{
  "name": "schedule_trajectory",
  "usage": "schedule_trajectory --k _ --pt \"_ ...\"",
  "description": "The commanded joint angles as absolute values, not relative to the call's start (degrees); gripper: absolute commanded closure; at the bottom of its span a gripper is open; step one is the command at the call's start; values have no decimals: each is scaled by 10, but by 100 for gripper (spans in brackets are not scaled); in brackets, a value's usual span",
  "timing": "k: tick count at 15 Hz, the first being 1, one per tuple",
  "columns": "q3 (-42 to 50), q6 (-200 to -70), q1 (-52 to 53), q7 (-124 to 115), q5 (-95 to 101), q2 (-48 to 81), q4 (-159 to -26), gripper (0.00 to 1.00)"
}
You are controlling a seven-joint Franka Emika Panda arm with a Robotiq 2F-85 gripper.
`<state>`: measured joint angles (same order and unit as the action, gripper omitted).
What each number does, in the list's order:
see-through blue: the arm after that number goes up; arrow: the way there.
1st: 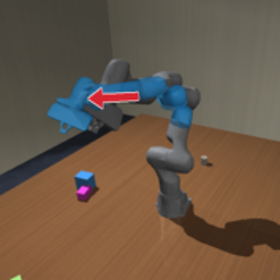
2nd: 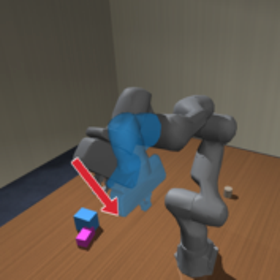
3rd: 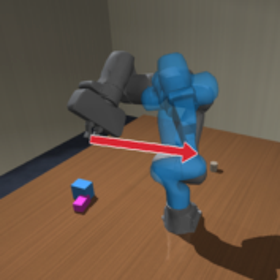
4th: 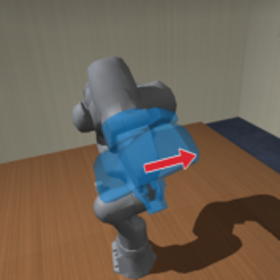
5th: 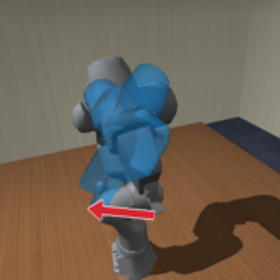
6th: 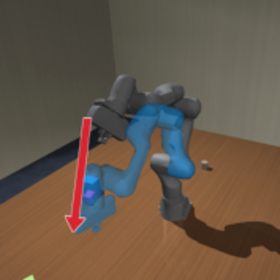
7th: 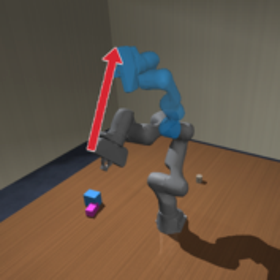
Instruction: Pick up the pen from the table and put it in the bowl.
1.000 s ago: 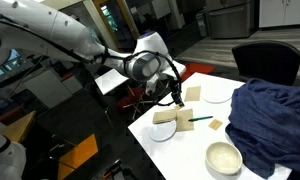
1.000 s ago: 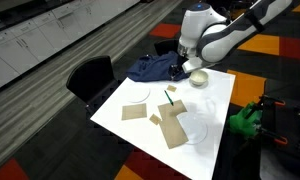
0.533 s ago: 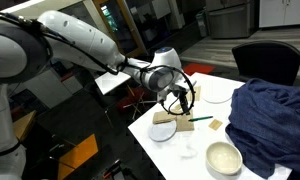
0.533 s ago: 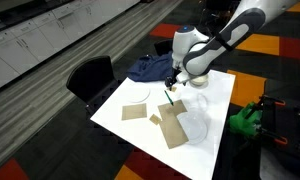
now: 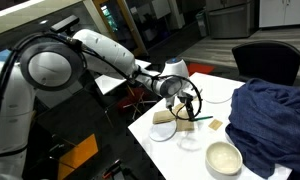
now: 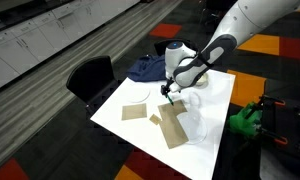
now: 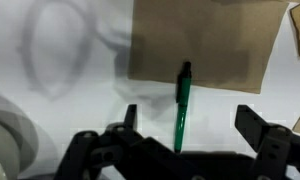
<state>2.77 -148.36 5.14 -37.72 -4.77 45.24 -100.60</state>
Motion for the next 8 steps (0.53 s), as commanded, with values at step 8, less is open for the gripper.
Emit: schedule_trajectory --k 8 --pt "70 -1485 87 -404 -53 456 -1003 0"
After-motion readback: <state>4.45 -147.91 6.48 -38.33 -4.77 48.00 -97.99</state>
